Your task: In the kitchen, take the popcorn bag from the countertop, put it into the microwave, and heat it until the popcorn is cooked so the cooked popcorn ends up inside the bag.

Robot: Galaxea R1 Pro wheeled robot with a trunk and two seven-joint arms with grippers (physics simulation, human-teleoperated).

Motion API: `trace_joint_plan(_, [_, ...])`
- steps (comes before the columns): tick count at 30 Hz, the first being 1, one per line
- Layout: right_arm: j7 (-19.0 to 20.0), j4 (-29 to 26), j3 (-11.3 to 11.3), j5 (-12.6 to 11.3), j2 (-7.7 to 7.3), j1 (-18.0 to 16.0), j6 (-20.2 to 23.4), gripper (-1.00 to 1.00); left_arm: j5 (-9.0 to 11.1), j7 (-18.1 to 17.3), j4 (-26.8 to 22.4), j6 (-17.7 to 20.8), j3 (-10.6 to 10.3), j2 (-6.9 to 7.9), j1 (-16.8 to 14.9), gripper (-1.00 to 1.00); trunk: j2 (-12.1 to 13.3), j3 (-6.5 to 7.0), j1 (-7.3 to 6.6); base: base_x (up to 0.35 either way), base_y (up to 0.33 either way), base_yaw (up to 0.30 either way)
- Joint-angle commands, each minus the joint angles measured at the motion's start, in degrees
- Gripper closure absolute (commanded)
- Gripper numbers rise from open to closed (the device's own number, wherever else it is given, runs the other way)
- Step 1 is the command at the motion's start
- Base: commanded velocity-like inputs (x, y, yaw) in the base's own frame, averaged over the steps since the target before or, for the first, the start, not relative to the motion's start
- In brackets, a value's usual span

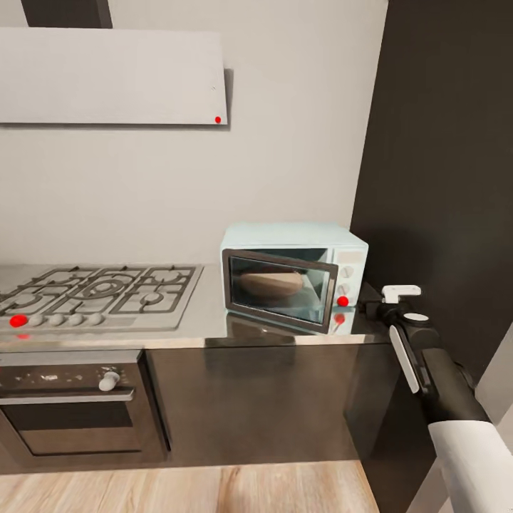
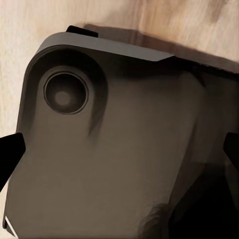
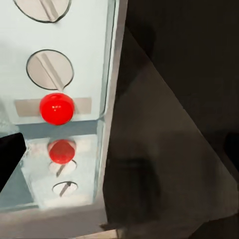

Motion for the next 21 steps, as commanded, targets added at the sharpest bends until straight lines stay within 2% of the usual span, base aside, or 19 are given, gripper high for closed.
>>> trace_joint_plan(1, [-0.5,-0.2,-0.3,-0.1,0.12,0.0,0.4,-1.00,0.2,0.0,0.0,-0.1,0.0,0.00,0.0,-1.00,0.0,-0.06,0.00,0.007,0.000,0.000])
trace_joint_plan(4, [-0.1,-0.3,-0.5,-0.1,1.09,0.0,0.4,-1.00,0.2,0.0,-0.1,-0.1,-0.1,0.15,0.0,-1.00,0.0,-0.06,0.00,0.106,0.000,0.000])
trace_joint_plan(9, [0.2,-0.3,-0.6,-0.1,2.50,0.0,0.4,-1.00,0.2,0.0,-0.1,-0.1,-0.1,0.20,0.0,-1.00,0.0,-0.06,0.00,0.276,0.000,0.000])
trace_joint_plan(16, [0.9,-0.3,-0.6,-0.1,2.47,0.0,0.4,-1.00,0.2,0.0,-0.1,-0.1,-0.1,0.20,0.0,-1.00,0.0,-0.06,0.00,0.286,0.000,0.000])
trace_joint_plan(21, [2.6,-0.3,-0.7,0.5,1.87,0.0,0.5,-1.00,0.2,0.0,-0.1,-0.1,0.0,0.20,0.0,-1.00,0.0,-0.06,0.00,0.056,0.000,0.000])
